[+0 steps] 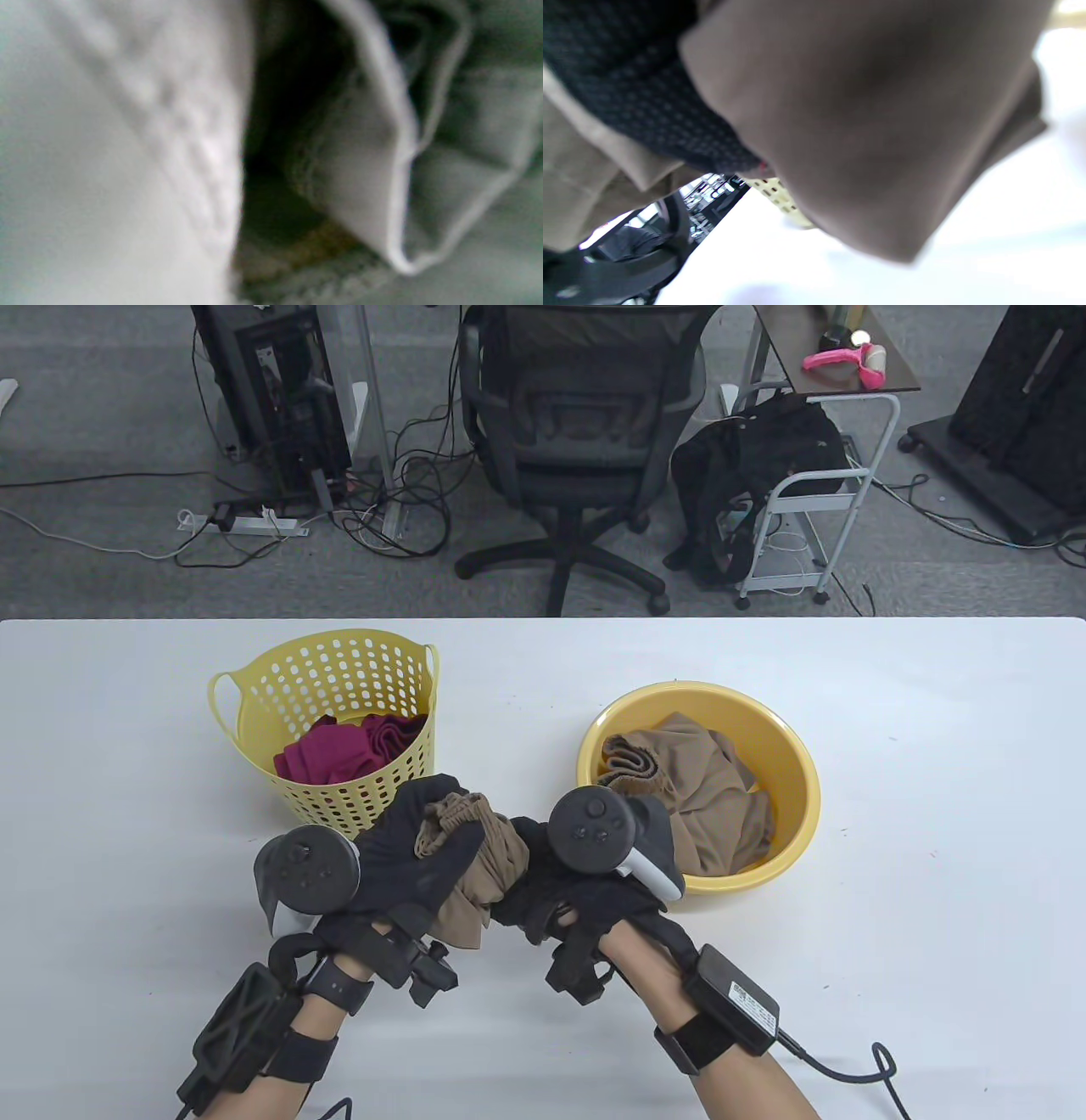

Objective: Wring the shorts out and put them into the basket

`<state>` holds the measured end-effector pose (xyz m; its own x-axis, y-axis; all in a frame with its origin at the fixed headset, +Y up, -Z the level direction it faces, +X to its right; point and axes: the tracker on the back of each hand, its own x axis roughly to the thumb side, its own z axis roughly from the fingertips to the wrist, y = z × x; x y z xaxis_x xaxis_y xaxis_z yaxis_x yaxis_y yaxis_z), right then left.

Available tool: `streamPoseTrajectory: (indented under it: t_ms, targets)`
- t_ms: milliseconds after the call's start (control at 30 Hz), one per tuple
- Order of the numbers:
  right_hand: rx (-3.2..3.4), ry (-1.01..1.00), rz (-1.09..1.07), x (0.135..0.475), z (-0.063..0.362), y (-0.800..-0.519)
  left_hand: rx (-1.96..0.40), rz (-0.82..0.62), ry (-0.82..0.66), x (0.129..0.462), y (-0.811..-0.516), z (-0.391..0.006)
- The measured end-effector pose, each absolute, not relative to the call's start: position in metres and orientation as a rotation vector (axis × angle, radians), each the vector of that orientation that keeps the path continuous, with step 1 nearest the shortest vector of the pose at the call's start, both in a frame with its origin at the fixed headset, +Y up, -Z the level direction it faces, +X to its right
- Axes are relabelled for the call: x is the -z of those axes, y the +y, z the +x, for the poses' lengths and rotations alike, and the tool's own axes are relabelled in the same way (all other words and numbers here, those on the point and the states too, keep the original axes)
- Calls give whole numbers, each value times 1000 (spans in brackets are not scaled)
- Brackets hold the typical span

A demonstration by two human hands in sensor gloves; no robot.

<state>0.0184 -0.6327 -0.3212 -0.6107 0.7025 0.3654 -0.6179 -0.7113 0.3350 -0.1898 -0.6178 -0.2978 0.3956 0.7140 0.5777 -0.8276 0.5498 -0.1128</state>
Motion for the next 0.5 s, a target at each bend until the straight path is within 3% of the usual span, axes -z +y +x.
streamPoseTrajectory:
  t_ms: [233,500]
  targets:
    - [-2075,435,639,328,20,-645,-1006,193,-689,296,-614,-190]
    - [-1879,545,663,332,19,-656,-1029,191,-742,295,-610,-191]
